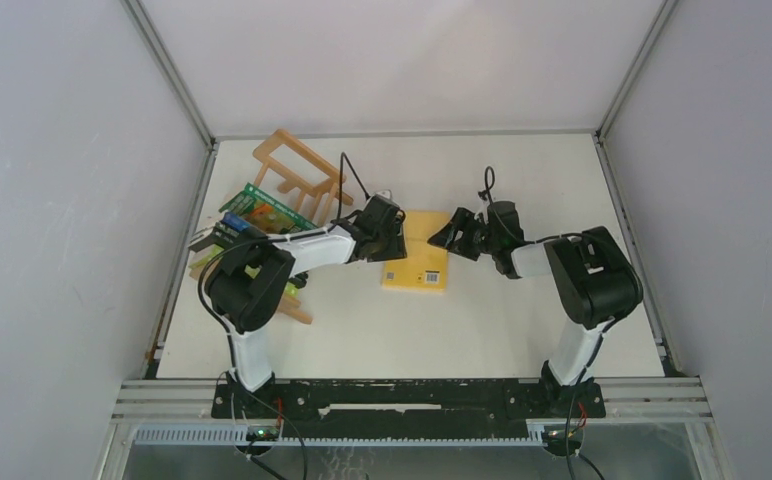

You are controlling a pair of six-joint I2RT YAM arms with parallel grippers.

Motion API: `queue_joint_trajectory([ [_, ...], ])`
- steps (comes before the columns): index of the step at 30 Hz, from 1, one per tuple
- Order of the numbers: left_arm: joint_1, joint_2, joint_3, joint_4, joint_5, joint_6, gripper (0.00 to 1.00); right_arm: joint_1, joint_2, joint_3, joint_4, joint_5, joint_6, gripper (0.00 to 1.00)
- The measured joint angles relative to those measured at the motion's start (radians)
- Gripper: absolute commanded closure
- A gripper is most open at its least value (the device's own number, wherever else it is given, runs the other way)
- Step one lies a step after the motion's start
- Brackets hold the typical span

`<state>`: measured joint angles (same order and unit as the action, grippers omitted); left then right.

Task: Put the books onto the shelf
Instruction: Pick up the book from the center of the board.

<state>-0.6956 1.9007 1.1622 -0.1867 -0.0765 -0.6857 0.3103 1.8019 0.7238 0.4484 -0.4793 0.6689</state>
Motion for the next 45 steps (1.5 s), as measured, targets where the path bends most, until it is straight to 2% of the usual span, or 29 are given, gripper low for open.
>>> queue_joint_trajectory([
  [2,0.000,-0.008,-0.013,0.011,0.032,0.001,0.45,0.001,0.010,-0.011,0.042,-0.005,-0.002,0.27],
  [5,-0.002,-0.007,-0.027,0.054,0.182,-0.034,0.45,0.018,0.045,-0.011,0.095,-0.073,0.009,0.28],
  [9,0.000,-0.020,-0.048,0.058,0.219,-0.029,0.45,0.019,0.058,-0.016,0.121,-0.124,0.017,0.31],
  [15,0.000,-0.045,-0.081,0.058,0.237,-0.022,0.43,0.019,0.044,-0.019,0.061,-0.152,0.010,0.47],
  [18,0.000,-0.052,-0.087,0.053,0.255,-0.022,0.42,0.031,0.008,-0.019,-0.044,-0.137,-0.011,0.59],
  [19,0.000,-0.053,-0.087,0.049,0.259,-0.022,0.42,0.034,-0.006,-0.020,-0.079,-0.126,-0.013,0.65],
  [22,-0.002,-0.056,-0.087,0.032,0.283,-0.031,0.41,0.038,-0.053,-0.021,-0.167,-0.117,-0.003,0.92],
  [24,-0.002,-0.063,-0.084,0.017,0.301,-0.042,0.40,0.038,-0.090,-0.020,-0.203,-0.129,-0.009,1.00],
  [30,-0.023,-0.064,-0.049,-0.048,0.320,-0.056,0.36,0.037,-0.163,0.004,-0.358,-0.126,-0.077,1.00],
  [38,-0.107,-0.082,0.067,-0.196,0.277,-0.071,0.31,0.033,-0.285,0.022,-0.559,-0.105,-0.187,1.00],
  [45,-0.121,-0.274,0.091,-0.266,0.109,-0.117,0.29,0.040,-0.404,0.024,-0.610,-0.006,-0.241,1.00],
])
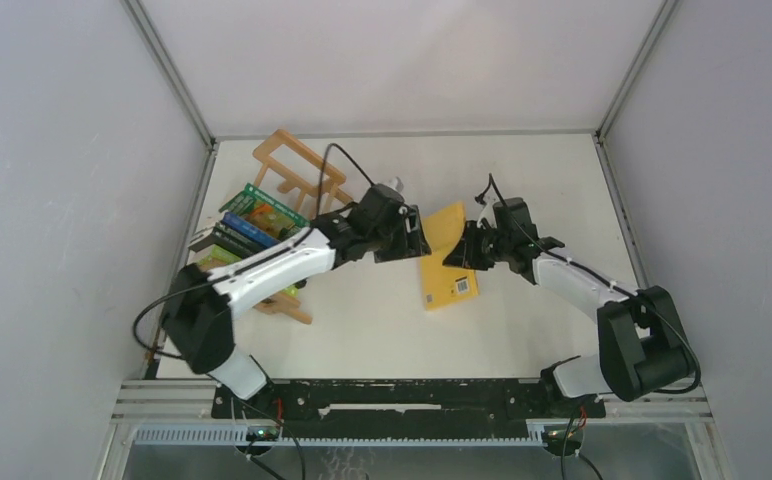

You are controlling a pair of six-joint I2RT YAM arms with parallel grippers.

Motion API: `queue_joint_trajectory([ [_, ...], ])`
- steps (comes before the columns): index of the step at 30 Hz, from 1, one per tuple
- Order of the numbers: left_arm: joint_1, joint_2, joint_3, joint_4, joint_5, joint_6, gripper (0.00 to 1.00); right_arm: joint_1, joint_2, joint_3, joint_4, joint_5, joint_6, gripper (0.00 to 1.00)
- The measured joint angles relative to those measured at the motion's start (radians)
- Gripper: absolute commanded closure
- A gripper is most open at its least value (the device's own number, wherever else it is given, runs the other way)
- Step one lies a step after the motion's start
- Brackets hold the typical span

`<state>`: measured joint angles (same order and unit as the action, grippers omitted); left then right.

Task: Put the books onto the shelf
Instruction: Pick up the book from the center of the board, then place the book on the shelf.

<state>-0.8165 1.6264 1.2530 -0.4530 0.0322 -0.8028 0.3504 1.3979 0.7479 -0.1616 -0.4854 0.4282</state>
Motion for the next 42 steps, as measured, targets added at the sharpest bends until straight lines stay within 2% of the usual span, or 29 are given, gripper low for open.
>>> queue_joint_trajectory([
  [3,0.002,-0.117,0.000,-0.018,-0.098,-0.030,0.28,0.016,-0.029,0.035,-0.018,0.041,-0.010,1.00],
  [7,0.002,-0.301,-0.002,-0.060,-0.248,-0.076,0.28,0.064,-0.013,0.180,-0.037,0.092,-0.034,1.00],
  [13,-0.006,-0.530,-0.022,-0.129,-0.460,-0.162,0.28,0.149,0.127,0.506,-0.034,0.119,-0.085,1.00],
  [19,-0.053,-0.615,-0.030,-0.224,-0.624,-0.256,0.28,0.245,0.325,0.846,-0.060,0.135,-0.197,1.00],
  [29,-0.178,-0.649,-0.039,-0.453,-0.860,-0.490,0.28,0.320,0.522,1.038,-0.040,0.099,-0.372,1.00],
  [34,-0.233,-0.746,-0.135,-0.534,-0.959,-0.590,0.28,0.363,0.589,1.101,-0.022,0.100,-0.450,1.00],
  [42,-0.249,-0.908,-0.262,-0.649,-1.050,-0.728,0.28,0.444,0.726,1.231,0.003,0.097,-0.568,1.00],
])
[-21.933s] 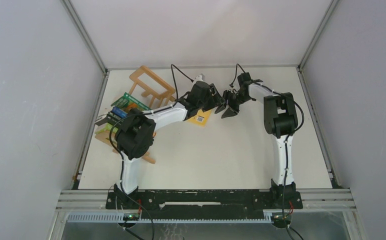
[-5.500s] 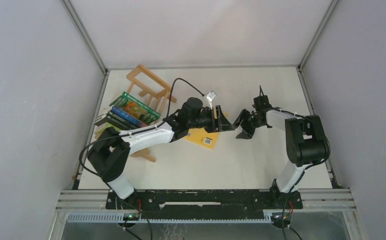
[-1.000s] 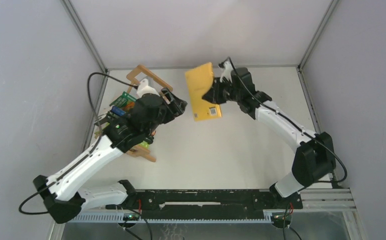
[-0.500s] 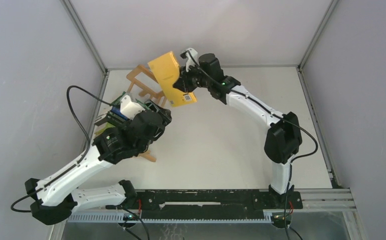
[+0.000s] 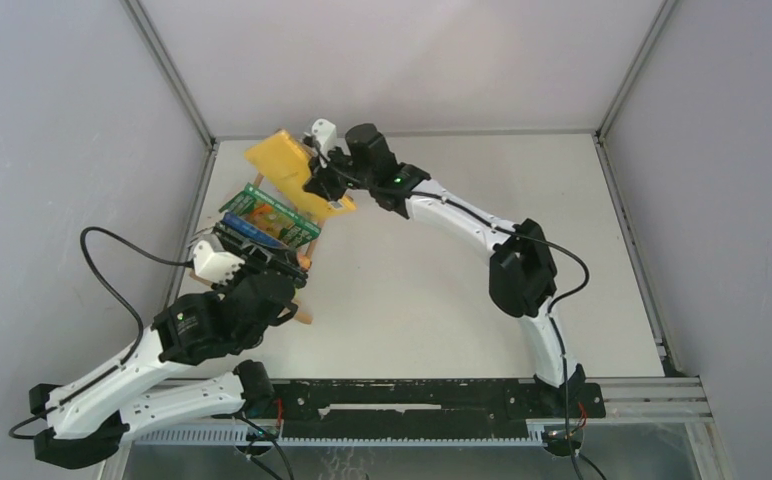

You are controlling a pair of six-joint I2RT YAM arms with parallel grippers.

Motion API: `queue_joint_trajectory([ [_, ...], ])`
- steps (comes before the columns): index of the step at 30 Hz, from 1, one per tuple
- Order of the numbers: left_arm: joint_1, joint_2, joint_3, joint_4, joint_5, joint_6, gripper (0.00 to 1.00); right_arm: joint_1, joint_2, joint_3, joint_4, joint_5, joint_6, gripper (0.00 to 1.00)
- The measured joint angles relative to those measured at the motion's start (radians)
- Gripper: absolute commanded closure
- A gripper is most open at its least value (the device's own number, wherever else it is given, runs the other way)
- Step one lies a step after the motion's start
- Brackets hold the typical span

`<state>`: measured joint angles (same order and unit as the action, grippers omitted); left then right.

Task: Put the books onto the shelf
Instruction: Place the book on the shelf.

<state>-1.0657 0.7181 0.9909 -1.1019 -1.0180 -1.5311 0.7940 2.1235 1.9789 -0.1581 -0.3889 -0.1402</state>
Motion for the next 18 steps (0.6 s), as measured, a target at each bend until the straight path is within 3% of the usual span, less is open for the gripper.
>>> queue_joint_trajectory([
  [18,-0.002,-0.038,-0.099,-0.064,-0.106,-0.098,0.27,-0.019,0.300,0.273,0.006,-0.111,-0.052,1.00],
])
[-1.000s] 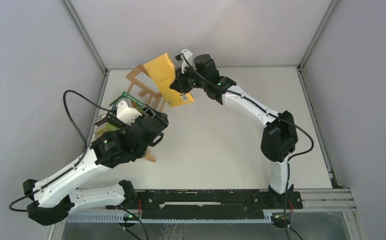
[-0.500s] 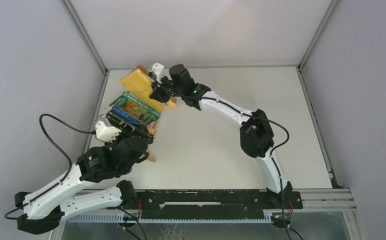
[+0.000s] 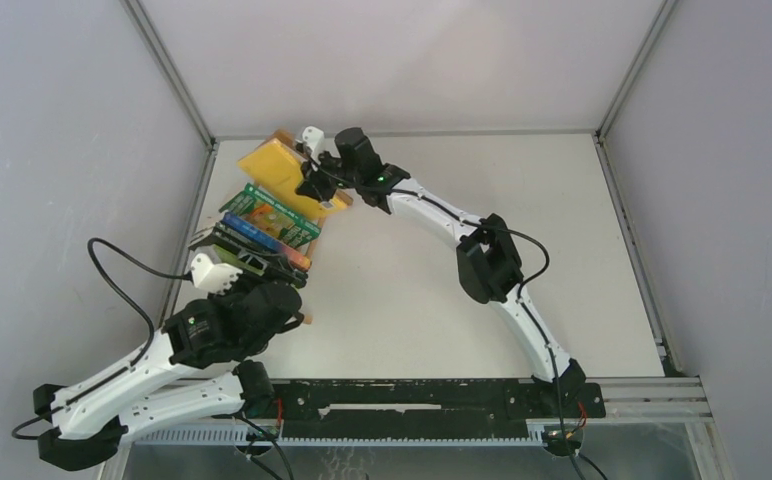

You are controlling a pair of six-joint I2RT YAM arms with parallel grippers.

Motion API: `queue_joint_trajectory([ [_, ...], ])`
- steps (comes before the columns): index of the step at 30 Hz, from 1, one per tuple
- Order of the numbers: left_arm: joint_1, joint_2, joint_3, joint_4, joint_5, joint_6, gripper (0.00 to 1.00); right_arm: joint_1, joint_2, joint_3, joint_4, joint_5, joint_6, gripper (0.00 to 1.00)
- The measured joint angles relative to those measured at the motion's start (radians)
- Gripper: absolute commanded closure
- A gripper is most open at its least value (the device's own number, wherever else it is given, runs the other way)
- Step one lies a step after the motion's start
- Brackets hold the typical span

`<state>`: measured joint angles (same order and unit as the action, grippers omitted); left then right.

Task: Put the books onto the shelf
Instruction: Place the book on the shelf.

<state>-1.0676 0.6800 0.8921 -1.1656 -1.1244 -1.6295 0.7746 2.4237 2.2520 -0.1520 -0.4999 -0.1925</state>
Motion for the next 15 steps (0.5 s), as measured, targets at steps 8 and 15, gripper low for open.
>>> queue_joint_trajectory([
  [8,0.000,-0.022,-0.052,0.031,-0.026,-0.005,0.27,0.017,0.037,0.034,0.005,-0.031,0.000,1.00],
  [15,0.000,-0.036,-0.082,0.060,-0.033,-0.005,0.27,0.047,0.045,0.034,-0.002,-0.040,-0.002,1.00],
])
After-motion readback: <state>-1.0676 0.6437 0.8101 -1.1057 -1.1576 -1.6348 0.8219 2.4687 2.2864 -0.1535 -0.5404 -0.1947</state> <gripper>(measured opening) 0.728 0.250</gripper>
